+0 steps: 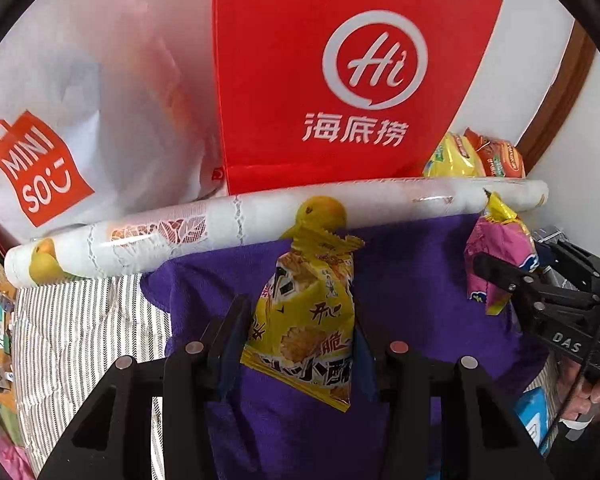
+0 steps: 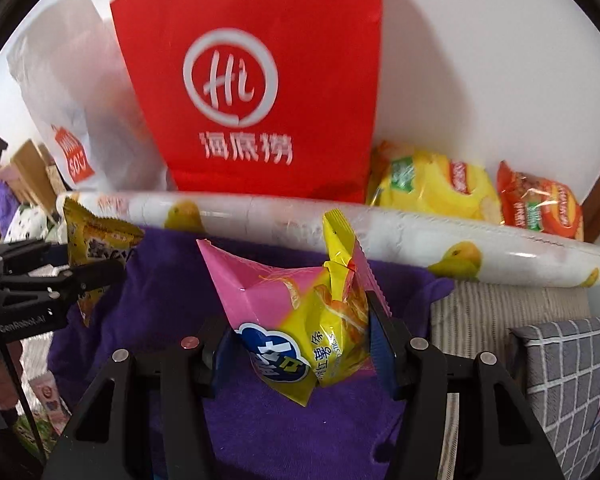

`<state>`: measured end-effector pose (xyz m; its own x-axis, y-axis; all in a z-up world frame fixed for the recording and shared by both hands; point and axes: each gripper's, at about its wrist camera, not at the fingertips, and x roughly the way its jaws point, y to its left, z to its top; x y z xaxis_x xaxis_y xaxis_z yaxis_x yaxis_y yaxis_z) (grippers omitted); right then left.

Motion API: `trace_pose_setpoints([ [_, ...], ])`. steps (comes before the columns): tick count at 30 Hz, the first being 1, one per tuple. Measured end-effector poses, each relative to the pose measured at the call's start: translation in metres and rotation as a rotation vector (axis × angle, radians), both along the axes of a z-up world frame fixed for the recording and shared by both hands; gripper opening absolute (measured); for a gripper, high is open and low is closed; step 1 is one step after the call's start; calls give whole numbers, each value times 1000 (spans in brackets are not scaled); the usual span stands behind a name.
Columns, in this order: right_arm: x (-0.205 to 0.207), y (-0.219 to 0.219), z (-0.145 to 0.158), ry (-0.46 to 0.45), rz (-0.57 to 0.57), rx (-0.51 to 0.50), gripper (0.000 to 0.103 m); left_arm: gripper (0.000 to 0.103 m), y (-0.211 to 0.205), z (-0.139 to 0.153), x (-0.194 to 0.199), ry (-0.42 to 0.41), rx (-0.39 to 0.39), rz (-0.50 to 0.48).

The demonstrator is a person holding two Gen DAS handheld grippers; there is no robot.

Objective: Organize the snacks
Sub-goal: 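Carry both held bags up and over onto the purple towel, then lower both bags onto the purple towel and open both tools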

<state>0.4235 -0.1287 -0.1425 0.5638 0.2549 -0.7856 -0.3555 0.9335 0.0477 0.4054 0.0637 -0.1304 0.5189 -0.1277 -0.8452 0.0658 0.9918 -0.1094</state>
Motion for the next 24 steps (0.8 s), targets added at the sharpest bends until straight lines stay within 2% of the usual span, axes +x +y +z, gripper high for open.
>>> trace_pose_setpoints([
  [10,11,0,-36,100,11,-81,56,45,-5,-30,8,77,-21,-6],
  [16,12,-4,-38,106,8,-78,57,45,-10,-42,11,106,-17,0],
  [24,10,2,-42,112,48,-98,70,45,-13,-51,18,131,-28,13],
])
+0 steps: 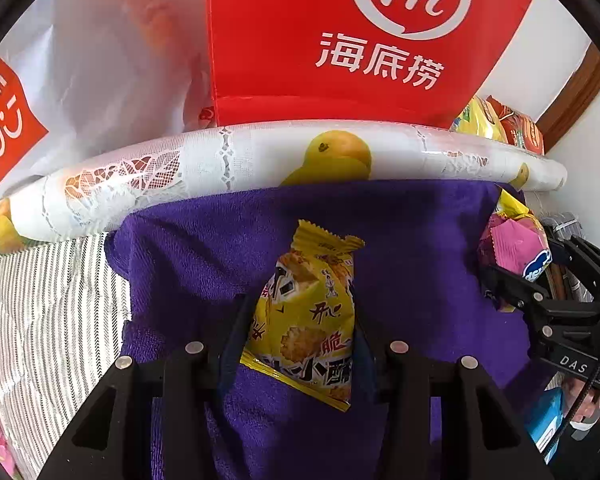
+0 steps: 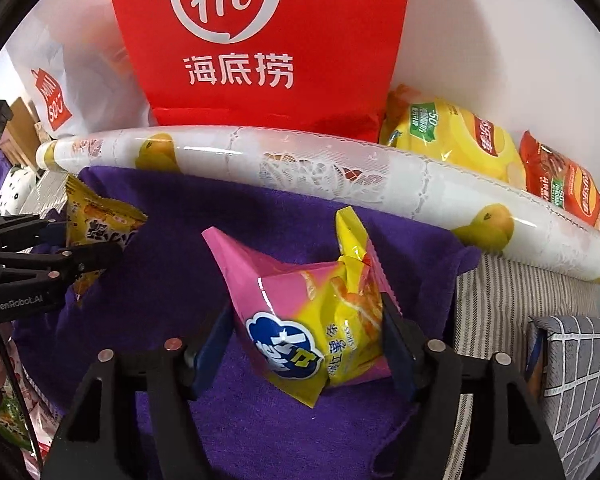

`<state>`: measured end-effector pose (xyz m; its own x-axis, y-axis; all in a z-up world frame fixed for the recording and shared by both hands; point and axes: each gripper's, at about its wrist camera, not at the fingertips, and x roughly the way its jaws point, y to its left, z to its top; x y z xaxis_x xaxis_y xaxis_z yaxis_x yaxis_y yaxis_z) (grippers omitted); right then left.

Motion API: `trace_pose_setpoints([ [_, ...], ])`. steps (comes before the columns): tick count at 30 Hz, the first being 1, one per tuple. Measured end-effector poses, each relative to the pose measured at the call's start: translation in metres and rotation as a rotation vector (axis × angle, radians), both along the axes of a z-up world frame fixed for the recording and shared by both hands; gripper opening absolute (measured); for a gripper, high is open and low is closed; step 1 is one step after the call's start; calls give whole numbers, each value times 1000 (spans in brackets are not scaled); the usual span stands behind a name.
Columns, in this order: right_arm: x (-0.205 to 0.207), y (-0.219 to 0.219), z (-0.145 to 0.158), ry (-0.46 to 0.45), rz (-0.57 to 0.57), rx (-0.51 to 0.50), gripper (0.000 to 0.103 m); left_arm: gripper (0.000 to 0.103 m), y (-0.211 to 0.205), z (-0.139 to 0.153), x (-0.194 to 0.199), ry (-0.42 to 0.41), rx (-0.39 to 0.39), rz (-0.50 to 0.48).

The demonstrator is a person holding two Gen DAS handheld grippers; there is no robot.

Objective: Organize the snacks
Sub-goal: 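Lower both bags onto the purple towel and open both tools, then grasp the pink silver-striped bag with the right tool while the left tool reaches toward the green snack bag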

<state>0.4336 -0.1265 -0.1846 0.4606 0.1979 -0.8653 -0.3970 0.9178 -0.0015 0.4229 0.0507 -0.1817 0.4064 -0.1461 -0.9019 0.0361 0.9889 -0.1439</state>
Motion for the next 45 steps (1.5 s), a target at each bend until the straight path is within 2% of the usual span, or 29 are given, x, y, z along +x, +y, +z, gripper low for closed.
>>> trace_pose_setpoints([
  [4,-1,1,3,-1,8,20,81,48,3,1,0,4,-34,-5],
  [5,-2,1,5,-3,14,27,85,51,4,2,0,6,-44,-9],
  [7,-5,2,9,-15,30,42,86,65,9,6,-1,-2,-63,-10],
  [10,-10,3,17,-48,39,46,87,70,9,15,-4,-35,-42,-15],
  [16,-21,5,43,-125,20,42,87,71,19,36,-10,-73,-58,-16],
  [19,-30,5,60,-185,-10,31,87,71,20,50,-16,-102,-45,-21],
  [22,-40,3,73,-204,-43,20,87,71,17,69,-25,-151,-23,-29],
  [27,-72,-7,91,-201,-119,14,87,71,12,103,-54,-238,9,-50],
  [34,-138,-20,111,-272,-143,38,87,71,8,131,-112,-267,30,-47],
  [40,-182,-29,113,-221,-157,124,86,71,23,137,-163,-264,-9,-16],
  [45,-220,-31,105,-185,-158,179,86,71,35,134,-197,-258,-11,13],
])
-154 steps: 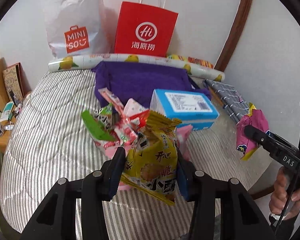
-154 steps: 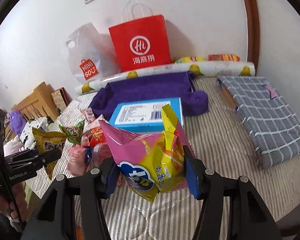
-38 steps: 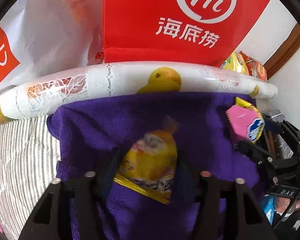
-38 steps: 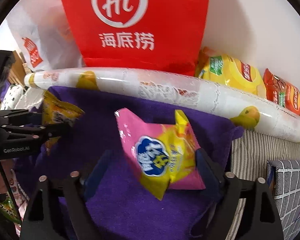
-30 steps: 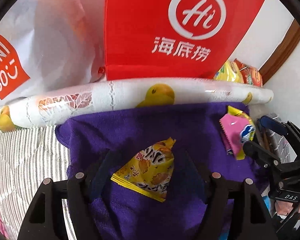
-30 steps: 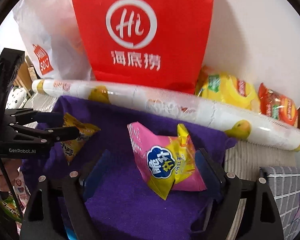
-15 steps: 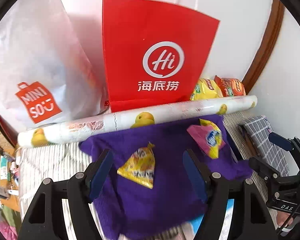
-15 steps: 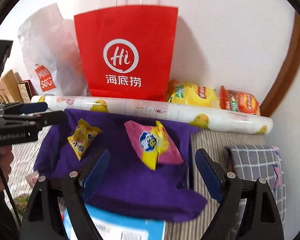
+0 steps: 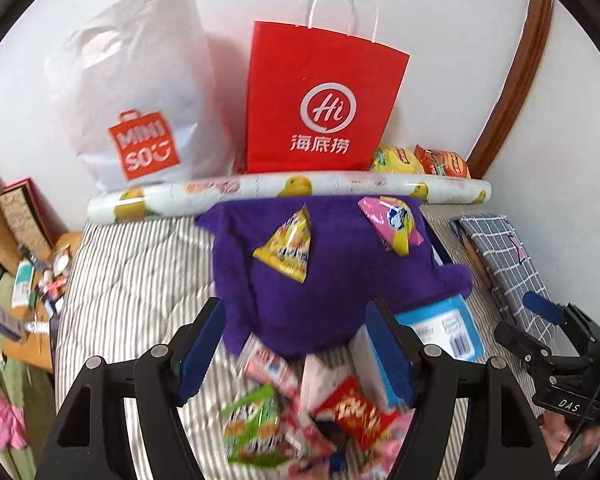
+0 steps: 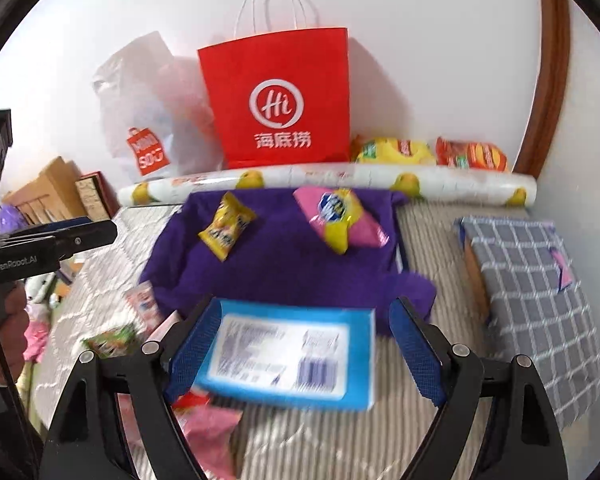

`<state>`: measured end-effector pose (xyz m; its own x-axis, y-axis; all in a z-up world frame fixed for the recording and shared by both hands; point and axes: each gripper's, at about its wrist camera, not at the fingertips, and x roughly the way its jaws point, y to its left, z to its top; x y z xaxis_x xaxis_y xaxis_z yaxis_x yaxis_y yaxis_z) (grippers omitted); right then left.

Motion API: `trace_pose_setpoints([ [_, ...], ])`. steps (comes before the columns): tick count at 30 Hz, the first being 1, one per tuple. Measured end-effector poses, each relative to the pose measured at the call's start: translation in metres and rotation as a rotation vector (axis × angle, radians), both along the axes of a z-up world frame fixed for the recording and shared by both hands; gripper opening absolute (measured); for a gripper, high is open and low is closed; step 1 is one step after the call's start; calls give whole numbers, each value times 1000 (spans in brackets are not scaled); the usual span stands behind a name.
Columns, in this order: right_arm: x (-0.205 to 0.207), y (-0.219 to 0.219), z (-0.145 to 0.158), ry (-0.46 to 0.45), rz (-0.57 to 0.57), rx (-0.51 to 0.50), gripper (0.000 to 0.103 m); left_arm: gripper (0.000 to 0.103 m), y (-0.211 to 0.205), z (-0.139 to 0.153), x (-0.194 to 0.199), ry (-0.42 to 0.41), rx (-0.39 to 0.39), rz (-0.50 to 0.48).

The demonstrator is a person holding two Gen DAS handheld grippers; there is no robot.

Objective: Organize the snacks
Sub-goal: 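Grasp the pink silver-striped bag with the right tool while the left tool reaches toward the green snack bag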

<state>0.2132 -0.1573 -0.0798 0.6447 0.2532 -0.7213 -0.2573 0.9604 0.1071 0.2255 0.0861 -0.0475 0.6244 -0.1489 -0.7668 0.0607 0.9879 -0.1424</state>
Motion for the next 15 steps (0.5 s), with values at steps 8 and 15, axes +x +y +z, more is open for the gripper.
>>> trace_pose_setpoints([
  [8,-44,11,-27,68,33,68,85,72,24,-6,-44,16,-17,61],
  [15,-66,22,-62,153,61,116,84,75,38,-20,-69,27,-27,92],
])
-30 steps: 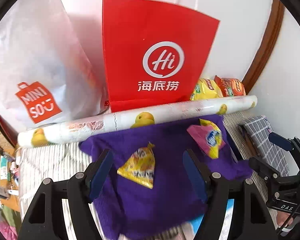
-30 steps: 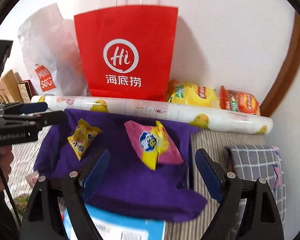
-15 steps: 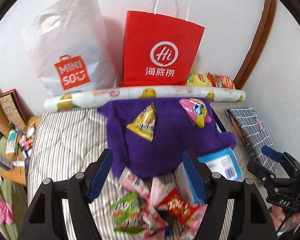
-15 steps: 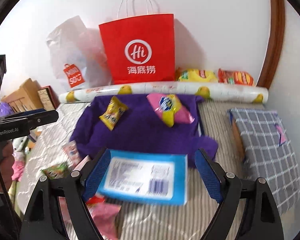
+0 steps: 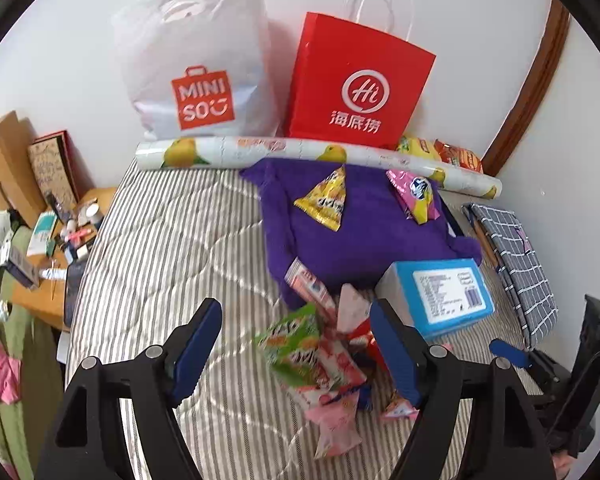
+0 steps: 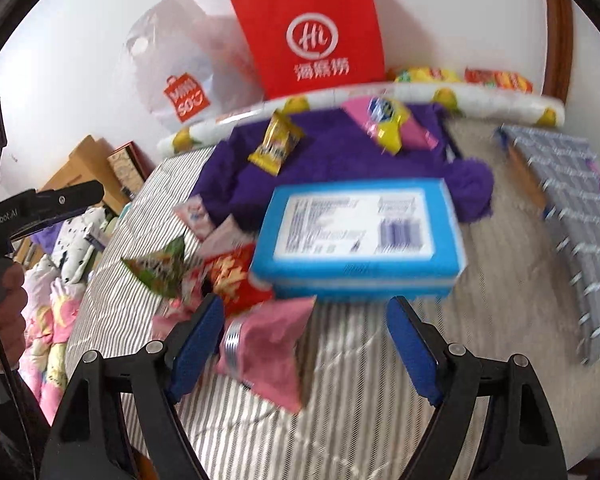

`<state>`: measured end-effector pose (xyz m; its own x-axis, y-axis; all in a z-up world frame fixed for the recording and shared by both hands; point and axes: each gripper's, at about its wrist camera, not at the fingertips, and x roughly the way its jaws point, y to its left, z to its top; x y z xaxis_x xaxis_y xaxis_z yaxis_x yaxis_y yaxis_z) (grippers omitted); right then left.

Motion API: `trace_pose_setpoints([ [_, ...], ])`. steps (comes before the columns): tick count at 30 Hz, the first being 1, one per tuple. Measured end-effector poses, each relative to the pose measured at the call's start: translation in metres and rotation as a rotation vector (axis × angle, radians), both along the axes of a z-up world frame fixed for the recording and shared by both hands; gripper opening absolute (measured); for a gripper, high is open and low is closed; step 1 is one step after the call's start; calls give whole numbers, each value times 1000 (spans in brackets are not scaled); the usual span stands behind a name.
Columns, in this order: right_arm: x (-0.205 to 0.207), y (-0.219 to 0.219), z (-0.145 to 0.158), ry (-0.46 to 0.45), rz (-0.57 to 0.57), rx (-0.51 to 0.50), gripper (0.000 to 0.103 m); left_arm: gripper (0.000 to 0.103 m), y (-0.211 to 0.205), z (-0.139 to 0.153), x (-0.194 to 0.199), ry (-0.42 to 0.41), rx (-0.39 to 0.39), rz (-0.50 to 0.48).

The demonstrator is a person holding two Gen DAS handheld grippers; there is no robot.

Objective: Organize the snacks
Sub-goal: 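Grasp the pink silver-striped bag with the right tool while the left tool reaches toward the green snack bag, then grasp the green snack bag with the left tool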

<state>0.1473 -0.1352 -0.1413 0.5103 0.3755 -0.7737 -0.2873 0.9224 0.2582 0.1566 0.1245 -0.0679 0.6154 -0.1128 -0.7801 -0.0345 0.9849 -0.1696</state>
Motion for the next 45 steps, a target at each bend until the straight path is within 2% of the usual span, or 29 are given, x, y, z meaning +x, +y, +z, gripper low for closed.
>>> trace_pose_setpoints([
  [6,-10,13,-27,45,10,32,84,75,9,-15,-15,4,-28,15],
  [14,-7,39,-53,50,26,1,83,75,17,-38,-23,41,-32,25],
  [16,-3,46,-60,53,29,-22,74,75,20,-42,-24,45,-33,33],
  [17,-2,49,-64,62,34,-33,58,75,20,-44,-24,47,-36,34],
  [19,-3,52,-66,52,42,-38,56,75,21,-48,-25,54,-42,29],
  [21,-9,50,-61,25,45,-61,47,75,20,-54,-25,60,-36,26],
  [27,-23,19,-38,-57,18,-76,46,75,13,-74,-19,96,-53,15],
  [33,-23,-30,-24,-118,-88,-91,46,75,8,-88,-10,112,-61,21],
  [39,-14,-68,-39,-81,-163,-80,46,74,7,-99,5,112,-81,43],
  [43,-8,-75,-48,-66,-163,-57,46,73,7,-104,17,113,-120,46],
  [45,-6,-74,-52,-56,-158,-53,46,68,4,-106,22,115,-129,37],
])
